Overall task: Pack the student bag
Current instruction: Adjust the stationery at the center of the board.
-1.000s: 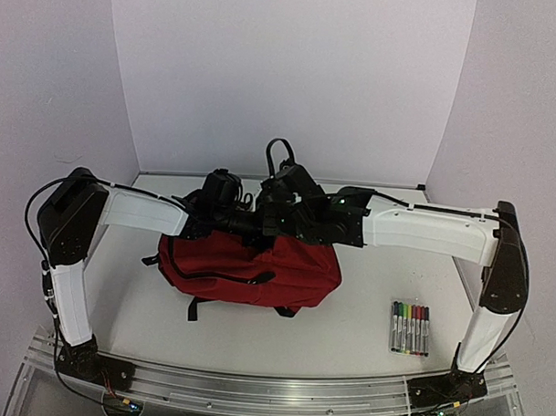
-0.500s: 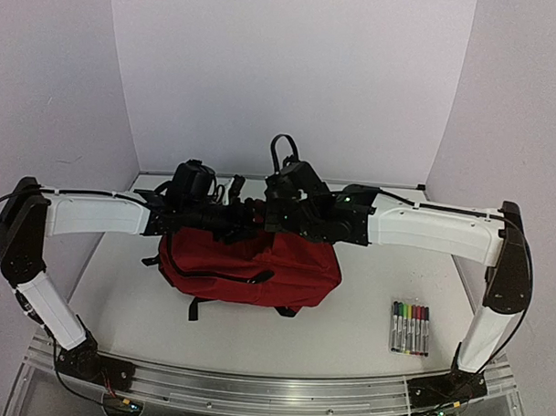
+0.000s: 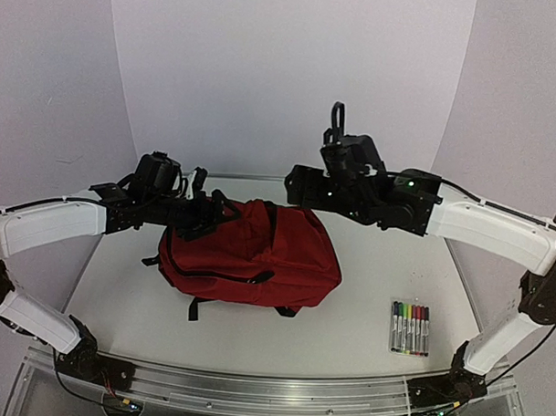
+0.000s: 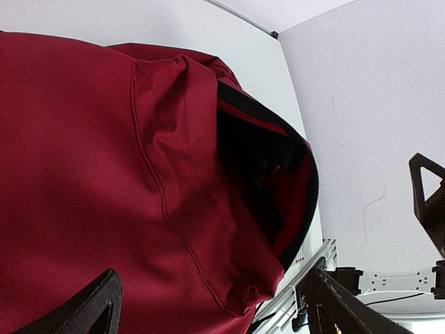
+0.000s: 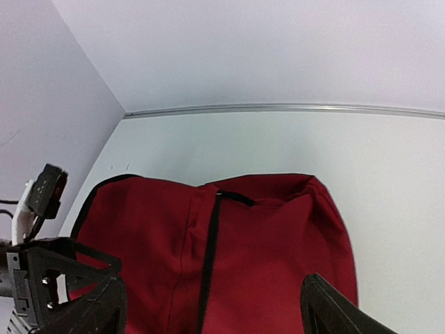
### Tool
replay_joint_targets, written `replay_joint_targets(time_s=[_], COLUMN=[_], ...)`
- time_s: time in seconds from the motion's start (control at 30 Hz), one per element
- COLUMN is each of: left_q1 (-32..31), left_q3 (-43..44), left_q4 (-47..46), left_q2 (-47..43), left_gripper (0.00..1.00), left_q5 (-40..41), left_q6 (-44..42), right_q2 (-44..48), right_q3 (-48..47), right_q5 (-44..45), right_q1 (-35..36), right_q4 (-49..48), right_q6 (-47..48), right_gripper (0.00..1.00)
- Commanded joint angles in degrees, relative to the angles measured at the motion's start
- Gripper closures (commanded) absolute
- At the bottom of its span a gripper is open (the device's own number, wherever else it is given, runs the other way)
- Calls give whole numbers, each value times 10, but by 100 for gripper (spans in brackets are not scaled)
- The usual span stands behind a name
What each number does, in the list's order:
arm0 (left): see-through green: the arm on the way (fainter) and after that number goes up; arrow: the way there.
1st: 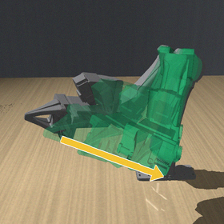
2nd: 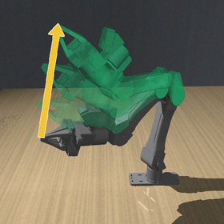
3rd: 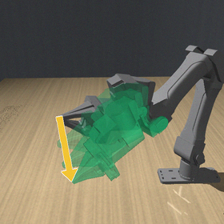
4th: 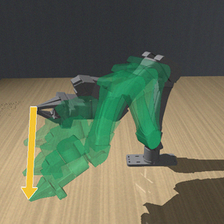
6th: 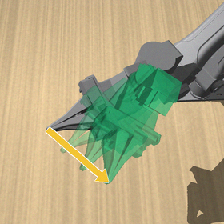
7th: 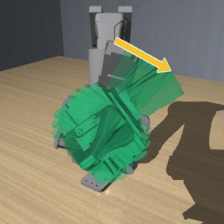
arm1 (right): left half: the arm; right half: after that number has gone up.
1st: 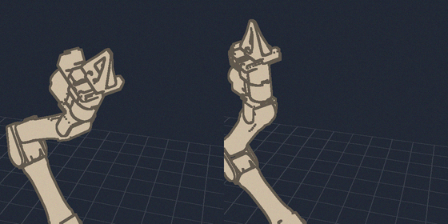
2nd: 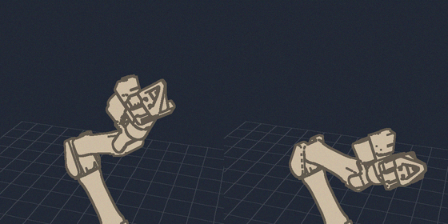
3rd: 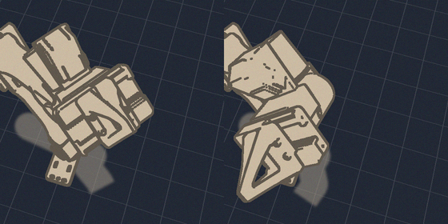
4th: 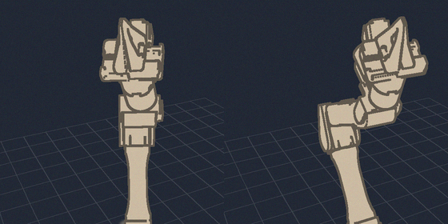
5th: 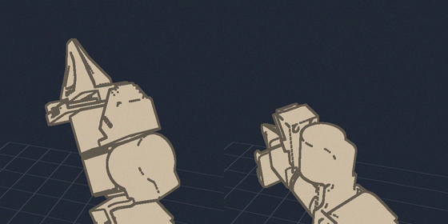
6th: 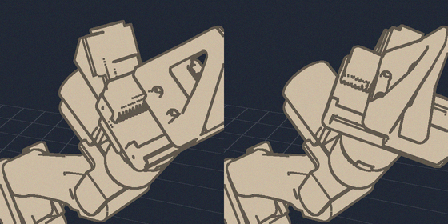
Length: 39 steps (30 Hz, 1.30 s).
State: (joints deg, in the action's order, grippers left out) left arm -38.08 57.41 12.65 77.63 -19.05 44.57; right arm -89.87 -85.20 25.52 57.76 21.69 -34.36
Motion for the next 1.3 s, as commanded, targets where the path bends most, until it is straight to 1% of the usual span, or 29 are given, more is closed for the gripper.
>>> replay_joint_targets(time_s=[0.0, 0.1, 0.23, 0.33, 0.4, 0.5, 0.6, 0.67, 0.8, 1.07, 1.17, 1.27], left_q1=[8, 12, 18, 21, 23, 27, 31, 32, 34, 36, 36, 37], left_q3=[-11, -22, -31, -33, -37, -45, -54, -56, -58, -61, -60, -64], left_q4=[12, 4, -2, -2, -2, -2, -3, -2, 0, 3, 5, 3], left_q2=[-24, -30, -33, -36, -41, -48, -56, -58, -60, -63, -64, -66], left_gripper=[9, 9, 9, 8, 8, 8, 8, 8, 8, 7, 7, 7], left_q5=[14, 11, 5, -1, -2, -2, -1, -1, 0, 1, 2, 5], left_q6=[-4, 1, 4, 2, 0, -1, 0, -1, -3, -7, -7, -7], right_q2=[66, 98, 101, 95, 95, 89, 62, 43, 21, -16, -6, 27], right_q3=[104, 183, 280, 337, 365, 395, 409, 413, 425, 416, 419, 422], right_q5=[-27, -48, -97, -104, -99, -105, -121, -132, -136, -112, -117, -89], right_q1=[-96, -149, -239, -283, -302, -331, -350, -356, -360, -363, -363, -363], right_q4=[50, 58, 61, 62, 62, 61, 62, 64, 63, 62, 70, 97], right_q6=[-48, -74, -125, -167, -195, -229, -241, -249, -265, -269, -271, -285], right_gripper=[9, 2, 2, 2, 5, 14, 23, 26, 28, 41, 44, 42])
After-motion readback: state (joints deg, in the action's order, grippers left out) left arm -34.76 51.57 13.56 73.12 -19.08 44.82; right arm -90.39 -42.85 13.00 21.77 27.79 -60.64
